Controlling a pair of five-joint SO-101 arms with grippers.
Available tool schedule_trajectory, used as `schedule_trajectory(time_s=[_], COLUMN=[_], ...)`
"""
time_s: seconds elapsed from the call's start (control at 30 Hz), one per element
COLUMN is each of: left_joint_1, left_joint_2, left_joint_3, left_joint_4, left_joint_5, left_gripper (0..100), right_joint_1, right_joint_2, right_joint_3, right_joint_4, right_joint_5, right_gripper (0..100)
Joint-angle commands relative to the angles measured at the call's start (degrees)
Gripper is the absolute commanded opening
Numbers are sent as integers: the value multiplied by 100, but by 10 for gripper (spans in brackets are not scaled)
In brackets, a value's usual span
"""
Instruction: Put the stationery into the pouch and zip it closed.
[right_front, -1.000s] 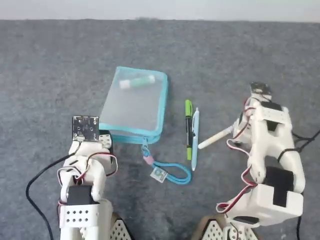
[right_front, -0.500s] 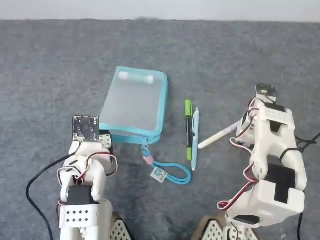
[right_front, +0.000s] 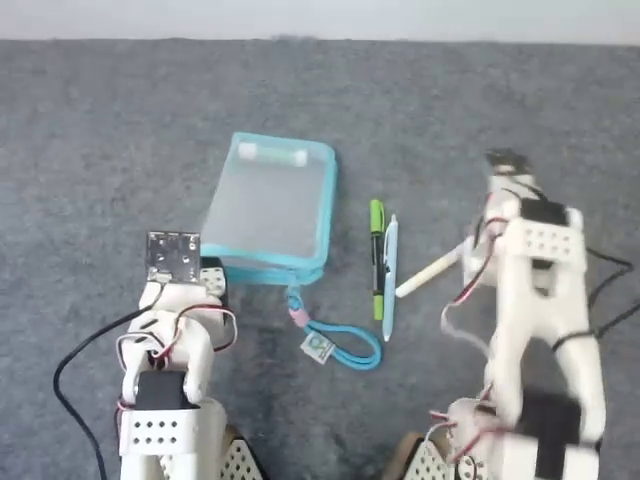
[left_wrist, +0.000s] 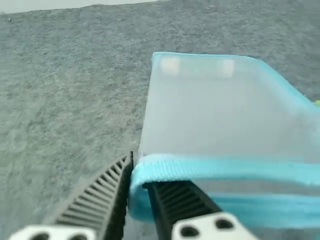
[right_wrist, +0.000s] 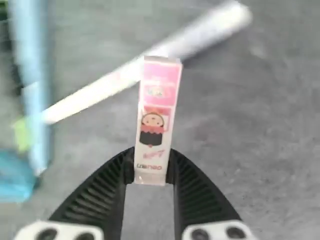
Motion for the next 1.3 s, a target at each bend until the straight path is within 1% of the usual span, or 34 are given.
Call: schedule_trajectory(time_s=[0.0,0.1,0.23,0.3,0.4,0.57,0.77,0.87,1.0,1.13,1.27], left_joint_1=[448,835,1512,1741,1899,2136,2127,2154,2154,2154,2154], left_joint_2=[-70,-53,-35,-35,-26,-26,-26,-26,-62,-62,-62], left_joint_3=[-48,-48,-57,-66,-101,-497,-479,-479,-479,-479,-479], left_joint_4=[-167,-167,-158,-149,-158,-149,-149,-105,-35,-35,-35], left_joint_5=[0,0,0,0,0,9,44,88,88,88,88], left_gripper=[13,13,13,13,13,13,13,13,13,13,13], right_joint_1=[-884,-1613,-2563,-2914,-3354,-3996,-4593,-4523,-3864,-3310,-3090], right_joint_2=[-1279,-1859,-2334,-2527,-2782,-3020,-2519,-1965,-1068,-119,848], right_joint_3=[35,44,44,53,44,53,53,26,-334,-1213,-2259], right_joint_4=[497,848,1297,1464,1640,1895,1877,1596,1253,1244,1446], right_joint_5=[360,387,387,387,396,369,378,334,70,-352,-659], right_gripper=[8,8,8,8,8,8,8,8,8,8,8])
